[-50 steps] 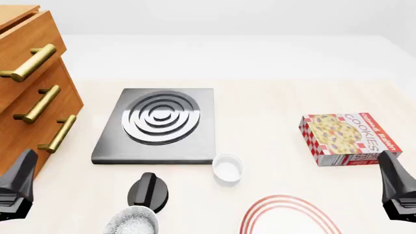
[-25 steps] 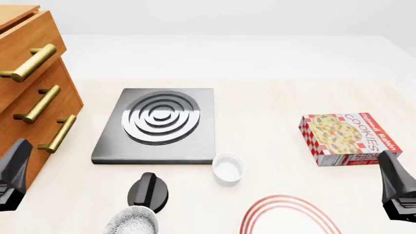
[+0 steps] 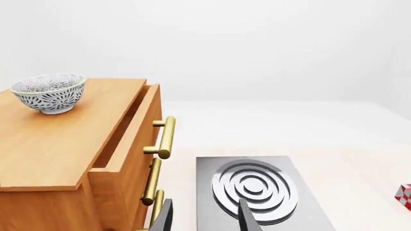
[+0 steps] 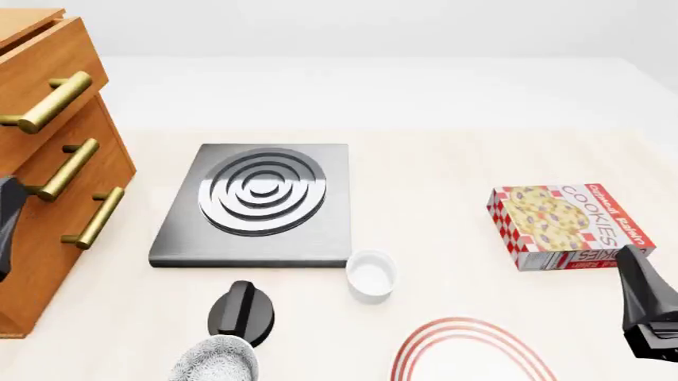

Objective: Pick the akita bowl on the wooden cabinet and place it on the plate.

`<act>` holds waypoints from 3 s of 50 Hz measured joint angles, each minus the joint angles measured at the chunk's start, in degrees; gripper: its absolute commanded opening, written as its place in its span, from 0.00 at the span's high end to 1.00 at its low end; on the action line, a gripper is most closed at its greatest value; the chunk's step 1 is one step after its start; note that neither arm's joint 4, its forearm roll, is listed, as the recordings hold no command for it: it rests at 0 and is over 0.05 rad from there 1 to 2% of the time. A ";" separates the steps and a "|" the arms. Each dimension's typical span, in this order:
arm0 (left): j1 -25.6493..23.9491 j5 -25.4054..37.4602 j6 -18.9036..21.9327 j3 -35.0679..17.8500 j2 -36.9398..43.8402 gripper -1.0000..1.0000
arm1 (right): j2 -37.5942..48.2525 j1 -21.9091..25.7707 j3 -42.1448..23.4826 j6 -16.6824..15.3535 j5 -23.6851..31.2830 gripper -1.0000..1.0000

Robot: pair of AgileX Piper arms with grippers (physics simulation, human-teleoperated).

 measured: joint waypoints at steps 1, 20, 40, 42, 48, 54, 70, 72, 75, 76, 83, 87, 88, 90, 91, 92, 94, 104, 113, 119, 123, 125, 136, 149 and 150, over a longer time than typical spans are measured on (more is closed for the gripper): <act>-0.05 0.14 0.01 -0.52 0.44 0.00 | 0.00 0.00 0.00 0.00 0.00 0.00; -0.93 4.41 -0.80 -9.31 6.04 0.00 | 0.00 0.00 0.00 0.00 0.00 0.00; 2.54 12.16 -7.52 -23.54 12.53 0.00 | 0.00 0.00 0.00 0.00 0.00 0.00; 3.67 13.25 -8.86 -26.14 13.55 0.00 | 0.00 0.00 0.00 0.00 0.00 0.00; 6.05 15.37 -11.49 -31.53 15.62 0.00 | 0.00 0.00 0.00 0.00 0.00 0.00; 7.60 16.36 -12.85 -34.68 16.86 0.00 | 0.00 0.00 0.00 0.00 0.00 0.00; 13.15 16.50 -16.98 -39.17 21.30 0.00 | 0.00 0.00 0.00 0.00 0.00 0.00; 13.83 16.27 -17.47 -39.44 22.04 0.00 | 0.00 0.00 0.00 0.00 0.00 0.00; 14.79 15.97 -18.03 -39.90 23.08 0.00 | 0.00 0.00 0.00 0.00 0.00 0.00; 15.09 15.89 -18.19 -40.08 23.39 0.00 | 0.00 0.00 0.00 0.00 0.00 0.00; 17.03 15.76 -19.00 -41.63 25.20 0.00 | 0.00 0.00 0.00 0.00 0.00 0.00; 18.25 15.87 -19.53 -42.68 26.10 0.00 | 0.00 0.00 0.00 0.00 0.00 0.00; 18.59 15.90 -19.70 -42.93 26.35 0.00 | 0.00 0.00 0.00 0.00 0.00 0.00; 19.30 15.97 -20.11 -43.42 26.88 0.00 | 0.00 0.00 0.00 0.00 0.00 0.00; 19.71 15.99 -20.34 -43.68 27.21 0.00 | 0.00 0.00 0.00 0.00 0.00 0.00; 20.17 16.00 -20.61 -43.91 27.56 0.00 | 0.00 0.00 0.00 0.00 0.00 0.00; 20.97 16.02 -21.12 -44.33 28.22 0.00 | 0.00 0.00 0.00 0.00 0.00 0.00; 24.22 15.79 -23.11 -45.82 31.32 0.00 | 0.00 0.00 0.00 0.00 0.00 0.00; 26.48 15.33 -24.94 -46.31 33.93 0.00 | 0.00 0.00 0.00 0.00 0.00 0.00; 27.81 14.86 -25.98 -46.75 35.73 0.00 | 0.00 0.00 0.00 0.00 0.00 0.00; 28.69 14.57 -26.61 -47.25 36.92 0.00 | 0.00 0.00 0.00 0.00 0.00 0.00; 29.12 14.44 -26.89 -47.55 37.48 0.00 | 0.00 0.00 0.00 0.00 0.00 0.00; 30.81 14.10 -28.01 -49.07 40.26 0.00 | 0.00 0.00 0.00 0.00 0.00 0.00; 32.44 14.07 -28.59 -50.94 43.53 0.00 | 0.00 0.00 0.00 0.00 0.00 0.00; 32.58 14.08 -28.63 -51.11 43.82 0.00 | 0.00 0.00 0.00 0.00 0.00 0.00</act>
